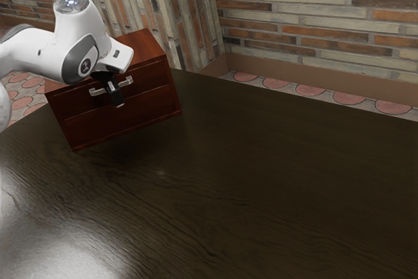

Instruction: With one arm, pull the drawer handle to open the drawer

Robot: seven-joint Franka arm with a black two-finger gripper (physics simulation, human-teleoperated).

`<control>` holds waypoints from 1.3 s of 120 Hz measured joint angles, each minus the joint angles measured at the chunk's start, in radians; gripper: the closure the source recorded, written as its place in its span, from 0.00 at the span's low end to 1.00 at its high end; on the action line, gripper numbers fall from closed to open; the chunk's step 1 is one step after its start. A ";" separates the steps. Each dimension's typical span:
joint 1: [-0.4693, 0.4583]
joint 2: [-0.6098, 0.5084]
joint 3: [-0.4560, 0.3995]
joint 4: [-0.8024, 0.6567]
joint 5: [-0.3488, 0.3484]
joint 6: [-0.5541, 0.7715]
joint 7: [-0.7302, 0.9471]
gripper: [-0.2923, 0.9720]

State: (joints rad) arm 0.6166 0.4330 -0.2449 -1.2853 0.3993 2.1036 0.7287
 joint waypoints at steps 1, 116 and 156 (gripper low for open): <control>0.000 0.000 0.000 0.000 0.000 0.000 0.001 0.24; -0.012 -0.038 0.019 -0.054 -0.007 0.011 -0.060 0.57; -0.020 -0.070 0.020 -0.112 -0.010 0.011 -0.100 0.62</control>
State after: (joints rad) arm 0.5967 0.3628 -0.2249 -1.3972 0.3896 2.1151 0.6284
